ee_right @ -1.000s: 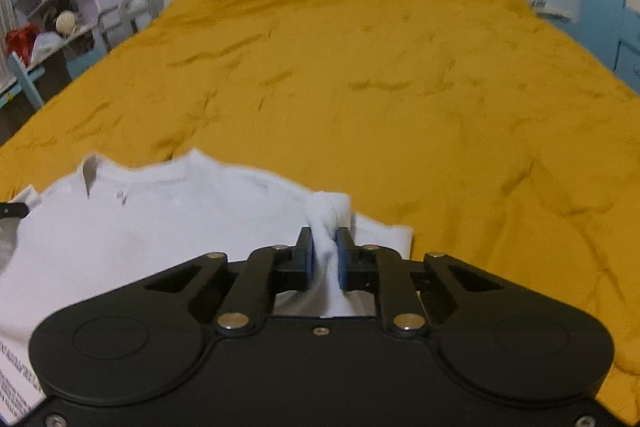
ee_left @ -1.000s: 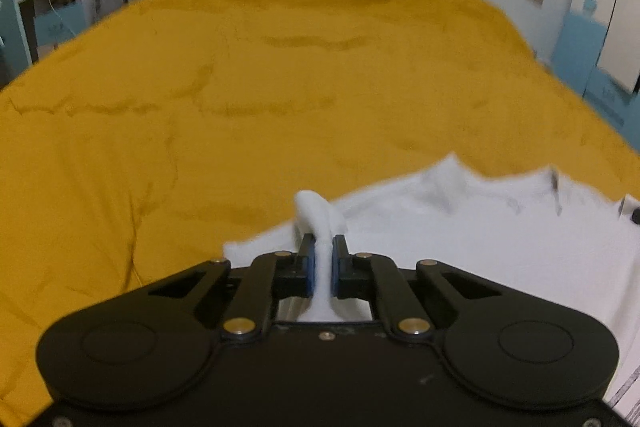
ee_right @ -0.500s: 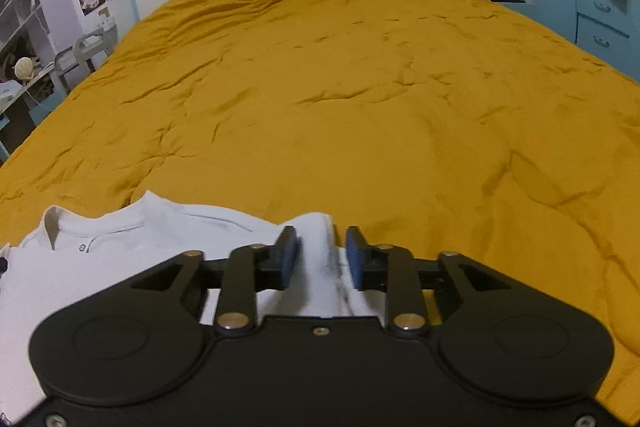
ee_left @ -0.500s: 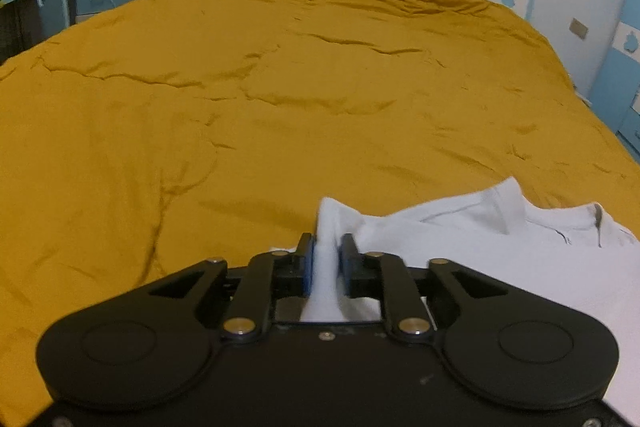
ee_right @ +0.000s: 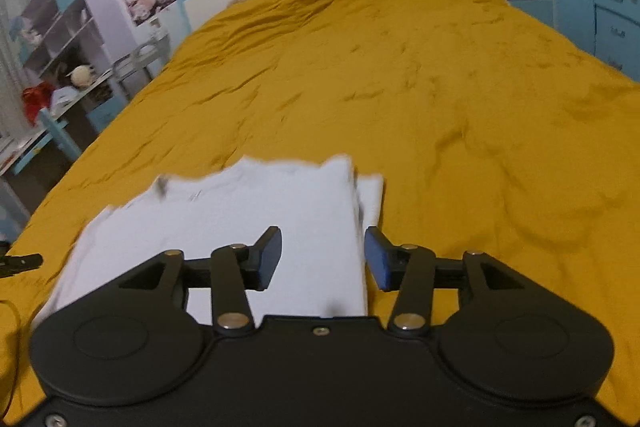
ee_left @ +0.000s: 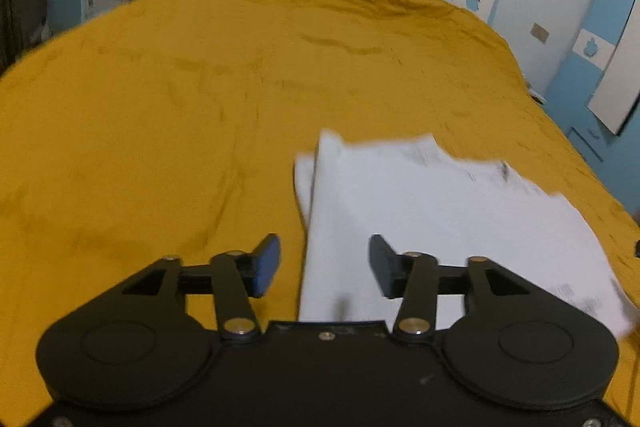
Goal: Fold small clothes
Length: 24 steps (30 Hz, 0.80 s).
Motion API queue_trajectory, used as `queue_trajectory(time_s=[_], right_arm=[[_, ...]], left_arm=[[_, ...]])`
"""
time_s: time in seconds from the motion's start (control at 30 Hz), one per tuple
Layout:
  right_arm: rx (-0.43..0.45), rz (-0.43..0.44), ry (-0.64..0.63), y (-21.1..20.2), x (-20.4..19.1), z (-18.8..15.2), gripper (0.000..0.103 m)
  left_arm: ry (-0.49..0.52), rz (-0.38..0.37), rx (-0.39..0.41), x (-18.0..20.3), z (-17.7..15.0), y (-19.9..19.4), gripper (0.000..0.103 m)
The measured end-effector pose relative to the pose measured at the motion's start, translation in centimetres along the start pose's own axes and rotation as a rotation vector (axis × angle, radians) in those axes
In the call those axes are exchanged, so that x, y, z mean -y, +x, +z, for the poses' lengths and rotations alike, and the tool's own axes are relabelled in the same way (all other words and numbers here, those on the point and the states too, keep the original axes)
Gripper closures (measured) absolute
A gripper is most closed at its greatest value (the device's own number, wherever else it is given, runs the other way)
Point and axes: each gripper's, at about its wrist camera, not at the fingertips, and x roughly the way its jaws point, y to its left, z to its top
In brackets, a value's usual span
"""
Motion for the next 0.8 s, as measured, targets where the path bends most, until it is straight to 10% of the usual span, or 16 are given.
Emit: queue_trajectory(time_s=[0.3,0.43,0.63,0.8], right_arm=[[-0.084,-0.03,0.075,-2.0,0.8,-5.3,0.049],[-0.091,-0.029,0.11,-1.5,1.1,-6.4,0.049],[-0.106,-0.027,0.131,-0.4,1.2,-7.4,0.049],[-0.119,-0.04,0.108,0.1,0.9,-8.2,0.086]], left_arm=[[-0.054,0.01,-0.083,-0.5,-5.5,-1.0,0.032],[-0.103,-0.044,-0.127,-1.0,-5.7,0.3,0.064],[-0.112,-0.048,-0.141,-0.8,-6.0,0.9,0.077],[-0.126,-0.044,-0.135,-0.8,-6.0,0.8,0.089]])
